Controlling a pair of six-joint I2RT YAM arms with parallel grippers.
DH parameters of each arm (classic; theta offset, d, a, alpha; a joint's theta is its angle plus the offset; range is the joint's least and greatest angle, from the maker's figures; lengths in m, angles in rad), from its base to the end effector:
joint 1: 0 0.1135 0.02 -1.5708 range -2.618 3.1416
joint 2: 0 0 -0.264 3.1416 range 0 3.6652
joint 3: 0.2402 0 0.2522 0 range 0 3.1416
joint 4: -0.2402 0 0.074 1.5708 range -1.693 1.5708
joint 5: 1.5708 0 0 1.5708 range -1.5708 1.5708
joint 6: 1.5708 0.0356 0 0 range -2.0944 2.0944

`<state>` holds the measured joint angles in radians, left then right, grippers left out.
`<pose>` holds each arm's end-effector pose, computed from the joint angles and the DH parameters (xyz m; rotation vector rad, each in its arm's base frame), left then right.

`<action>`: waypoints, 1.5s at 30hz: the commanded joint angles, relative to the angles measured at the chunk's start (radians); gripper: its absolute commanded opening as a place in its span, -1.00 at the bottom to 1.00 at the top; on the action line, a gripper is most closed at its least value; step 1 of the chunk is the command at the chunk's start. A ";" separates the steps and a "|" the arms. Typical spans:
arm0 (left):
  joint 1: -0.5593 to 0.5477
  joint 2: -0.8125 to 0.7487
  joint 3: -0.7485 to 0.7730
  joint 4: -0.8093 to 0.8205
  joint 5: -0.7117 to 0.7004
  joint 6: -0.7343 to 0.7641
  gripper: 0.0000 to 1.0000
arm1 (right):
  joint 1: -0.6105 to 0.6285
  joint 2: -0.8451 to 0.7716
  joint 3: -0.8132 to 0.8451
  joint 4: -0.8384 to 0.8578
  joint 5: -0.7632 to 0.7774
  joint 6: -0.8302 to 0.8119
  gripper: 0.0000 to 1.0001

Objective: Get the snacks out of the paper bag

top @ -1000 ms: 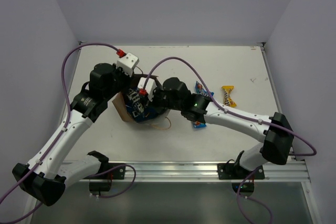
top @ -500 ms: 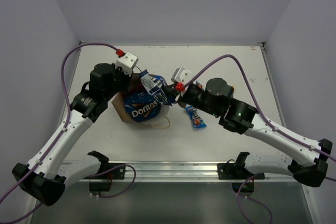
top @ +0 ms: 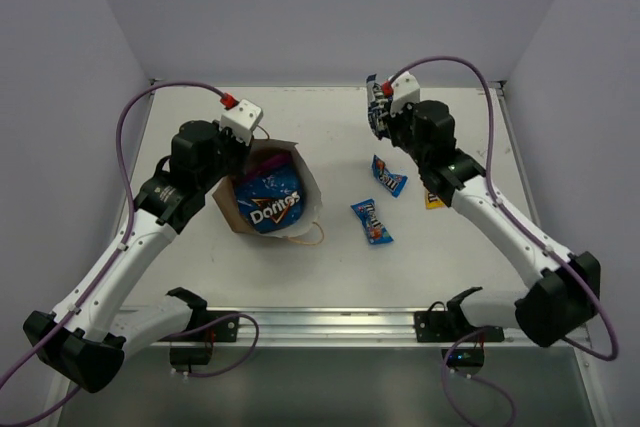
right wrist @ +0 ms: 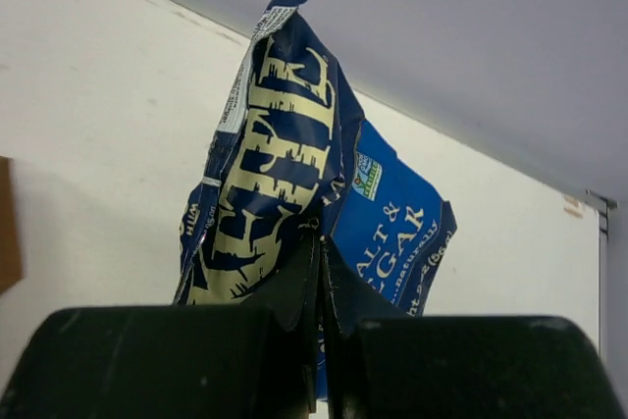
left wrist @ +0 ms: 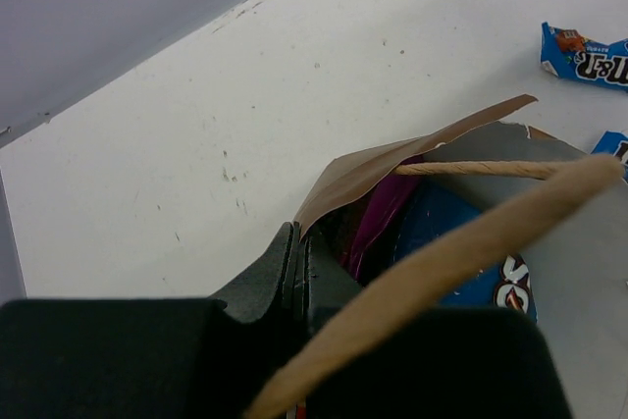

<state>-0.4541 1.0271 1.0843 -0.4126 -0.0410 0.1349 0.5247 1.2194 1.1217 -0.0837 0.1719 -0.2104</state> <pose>0.2049 -0.0984 0.3752 0.5338 1.8545 -0.1742 0.2506 0.1380 0.3775 -0.5103 1.6741 0.0791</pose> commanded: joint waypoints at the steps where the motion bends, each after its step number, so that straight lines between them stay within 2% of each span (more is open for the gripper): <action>1: -0.001 -0.035 0.009 0.089 0.006 0.009 -1.00 | -0.081 0.141 0.001 0.163 0.055 -0.027 -1.00; 5: -0.001 -0.044 0.000 0.090 0.019 0.005 -1.00 | -0.152 0.397 0.091 0.191 0.066 -0.027 -1.00; 8: -0.001 -0.050 -0.009 0.092 0.023 0.002 -1.00 | -0.176 0.511 0.160 0.153 0.072 -0.006 -1.00; 9: -0.001 -0.053 -0.012 0.092 0.023 0.002 -1.00 | -0.178 0.569 0.194 0.145 0.084 0.000 -0.94; 10: -0.001 -0.055 -0.015 0.092 0.023 -0.001 -1.00 | -0.178 0.590 0.210 0.121 0.098 0.005 -0.78; 11: -0.001 -0.055 -0.015 0.093 0.026 -0.001 -1.00 | -0.178 0.610 0.239 0.098 0.095 0.009 -0.44; 12: -0.001 -0.056 -0.017 0.092 0.027 -0.001 -1.00 | -0.178 0.608 0.245 0.087 0.094 0.016 -0.28; 13: -0.001 -0.056 -0.018 0.092 0.027 -0.001 -1.00 | -0.177 0.594 0.247 0.047 0.066 0.025 0.05; 16: -0.001 -0.055 -0.018 0.095 0.024 -0.001 -1.00 | -0.164 0.468 0.201 0.009 0.005 0.081 0.50; 18: -0.001 -0.052 -0.017 0.097 0.024 -0.001 -1.00 | -0.126 0.340 0.161 -0.039 -0.040 0.104 0.63; 22: 0.000 -0.048 -0.015 0.101 0.024 -0.006 -1.00 | 0.027 0.133 0.121 -0.111 -0.118 0.124 0.70; 24: -0.001 -0.045 -0.015 0.101 0.024 -0.008 -1.00 | 0.124 0.074 0.109 -0.129 -0.211 0.141 0.71; 28: -0.001 -0.045 -0.014 0.098 0.027 -0.008 -1.00 | 0.296 0.011 0.104 -0.122 -0.282 0.151 0.81; 32: -0.001 -0.050 -0.023 0.106 0.032 -0.017 -1.00 | 0.431 0.063 0.096 -0.065 -0.311 0.198 0.90; 35: -0.001 -0.047 -0.024 0.101 0.036 -0.032 -1.00 | 0.489 0.129 0.110 -0.027 -0.256 0.284 0.97; 40: -0.001 -0.053 -0.024 0.092 0.056 -0.035 -1.00 | 0.544 0.273 0.136 0.010 -0.175 0.408 0.98; 45: -0.001 -0.058 -0.037 0.090 0.064 -0.038 -1.00 | 0.557 0.362 0.132 0.053 -0.106 0.445 0.98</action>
<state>-0.4538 0.9985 1.0504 -0.3965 -0.0074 0.1295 1.0775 1.5745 1.2407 -0.1162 -0.0063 0.1722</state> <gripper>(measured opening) 0.019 0.989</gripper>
